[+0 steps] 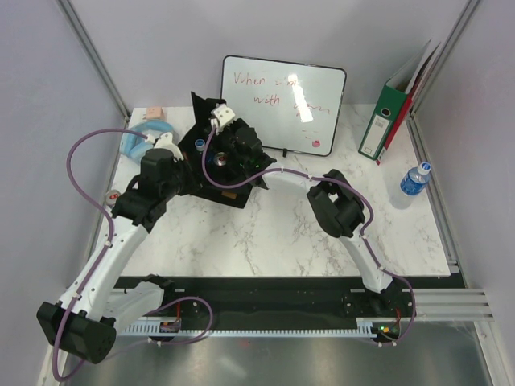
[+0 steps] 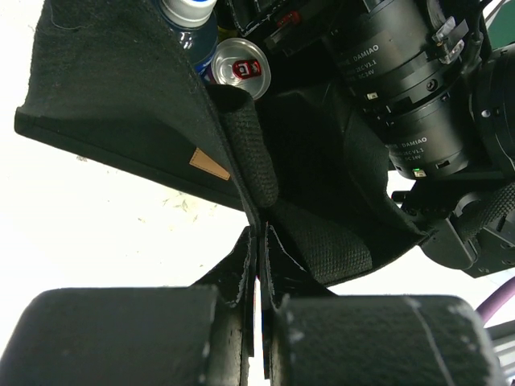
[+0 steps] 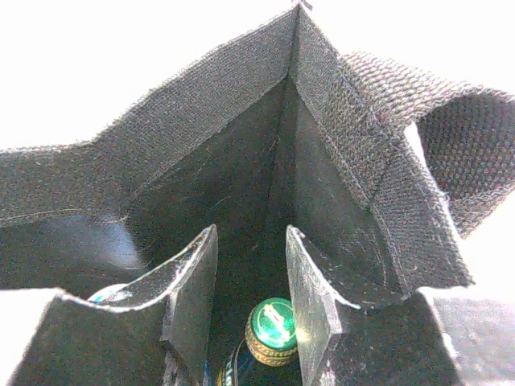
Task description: Place the beverage into the canvas bag
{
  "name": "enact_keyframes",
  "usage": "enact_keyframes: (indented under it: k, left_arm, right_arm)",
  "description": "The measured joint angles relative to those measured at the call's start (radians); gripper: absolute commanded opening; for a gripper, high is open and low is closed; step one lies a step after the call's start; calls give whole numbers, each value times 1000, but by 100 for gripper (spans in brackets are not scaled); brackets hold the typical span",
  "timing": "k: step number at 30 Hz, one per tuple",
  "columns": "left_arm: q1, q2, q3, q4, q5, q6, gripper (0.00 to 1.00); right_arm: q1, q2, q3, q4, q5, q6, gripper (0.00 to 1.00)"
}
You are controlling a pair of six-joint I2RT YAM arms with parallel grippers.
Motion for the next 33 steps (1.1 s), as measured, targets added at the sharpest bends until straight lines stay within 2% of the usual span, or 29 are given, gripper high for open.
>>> enact_keyframes:
  k: [4,9,14,19,23,27,28,33]
  left_arm:
    - [0,-2,-3,3,0,0,2]
    - [0,-19,-22,6,0,0,2]
    - [0,-22,-24,6,0,0,2]
    - [0,-22,-24,6,0,0,2]
    - [0,-15,-13,4,0,0,2]
    - [0,-6,1,2,0,0,4]
    - [0,-5,2,1,0,0,8]
    - [0,1,9,-2,0,0,11]
  right_arm:
    - [0,0,0,0,-1,0,48]
    - [0,-3,0,-7,-1,7,55]
    - [0,-49,0,-70,-2,18,58]
    - [0,-166,-1,-145,5,37,59]
    - [0,-330,-28,-217,39,78,59]
    - [2,-534,-86,-365,133,171,60]
    - [2,-584,-93,-422,167,197,60]
    - [-2,-771,-84,-797,379,306,61]
